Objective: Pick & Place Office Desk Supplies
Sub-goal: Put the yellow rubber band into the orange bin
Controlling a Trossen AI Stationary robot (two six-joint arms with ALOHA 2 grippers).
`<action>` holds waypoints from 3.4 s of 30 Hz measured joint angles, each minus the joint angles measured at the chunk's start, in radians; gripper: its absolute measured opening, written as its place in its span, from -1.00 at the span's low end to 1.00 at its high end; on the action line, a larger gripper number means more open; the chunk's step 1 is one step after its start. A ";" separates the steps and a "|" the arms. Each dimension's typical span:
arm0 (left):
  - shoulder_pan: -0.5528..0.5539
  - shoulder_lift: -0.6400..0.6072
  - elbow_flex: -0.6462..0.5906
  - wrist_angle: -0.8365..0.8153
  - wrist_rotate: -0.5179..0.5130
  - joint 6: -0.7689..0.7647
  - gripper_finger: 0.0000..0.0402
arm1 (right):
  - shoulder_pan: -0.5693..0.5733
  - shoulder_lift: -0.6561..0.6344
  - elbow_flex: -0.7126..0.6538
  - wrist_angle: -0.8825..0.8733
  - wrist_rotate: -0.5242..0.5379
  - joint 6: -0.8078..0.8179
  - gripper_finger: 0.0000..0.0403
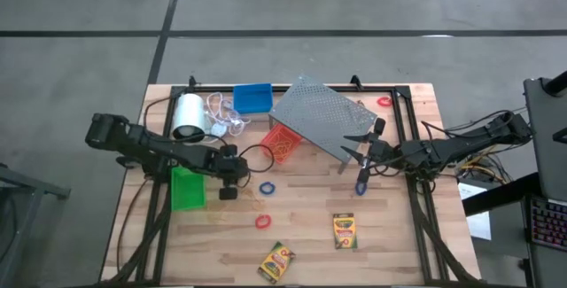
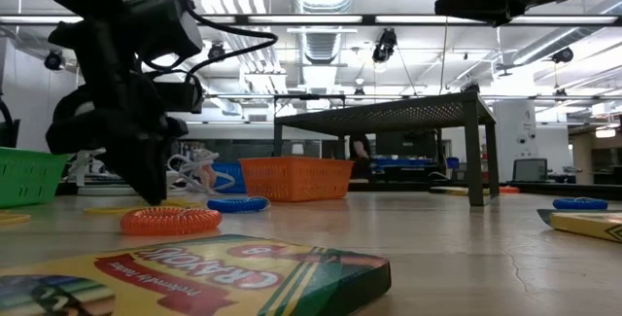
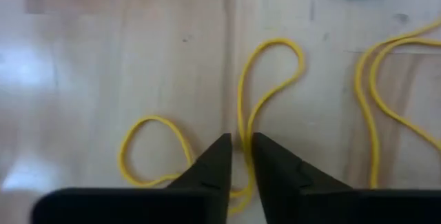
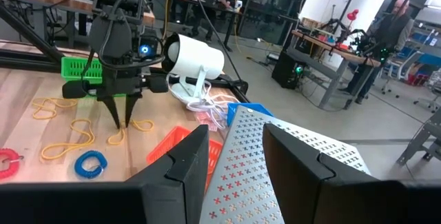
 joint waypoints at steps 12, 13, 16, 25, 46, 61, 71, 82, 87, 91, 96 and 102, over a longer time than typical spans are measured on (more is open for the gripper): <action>0.001 0.000 0.003 0.025 -0.035 0.001 -0.99 | 0.000 0.000 0.000 0.000 0.000 0.002 -0.32; 0.001 -0.004 0.007 0.024 -0.038 0.002 -0.99 | 0.000 0.000 0.000 0.000 0.000 0.002 -0.32; 0.000 -0.026 0.028 0.022 -0.049 0.010 -0.99 | 0.000 0.000 0.000 0.000 0.000 0.002 -0.32; 0.000 -0.134 0.095 0.002 -0.093 0.040 -0.99 | 0.000 0.000 0.000 -0.001 0.000 0.001 -0.32; 0.023 -0.196 0.144 0.329 -0.244 0.217 -1.00 | 0.000 0.000 0.000 0.000 0.000 0.002 -0.32; 0.124 -0.124 0.103 0.578 -0.205 0.221 -1.00 | 0.000 0.000 0.000 0.000 0.000 0.002 -0.32; 0.138 0.038 0.099 0.700 -0.205 0.221 -1.00 | 0.000 0.000 0.000 0.000 0.000 0.000 -0.32; 0.150 0.178 0.105 0.718 -0.205 0.216 -1.00 | 0.000 0.000 0.000 0.000 0.000 0.000 -0.32; 0.163 0.217 0.124 0.689 -0.205 0.194 -1.00 | 0.000 0.000 0.000 -0.001 0.000 0.000 -0.32; 0.166 0.233 0.143 0.642 -0.205 0.177 -1.00 | 0.000 0.000 0.000 0.002 0.000 0.001 -0.32; 0.172 0.235 0.175 0.557 -0.204 0.131 -1.00 | 0.000 0.000 0.000 0.000 0.000 0.000 -0.32; 0.174 0.235 0.201 0.494 -0.205 0.130 -1.00 | 0.000 0.000 0.000 0.000 0.000 0.000 -0.32</action>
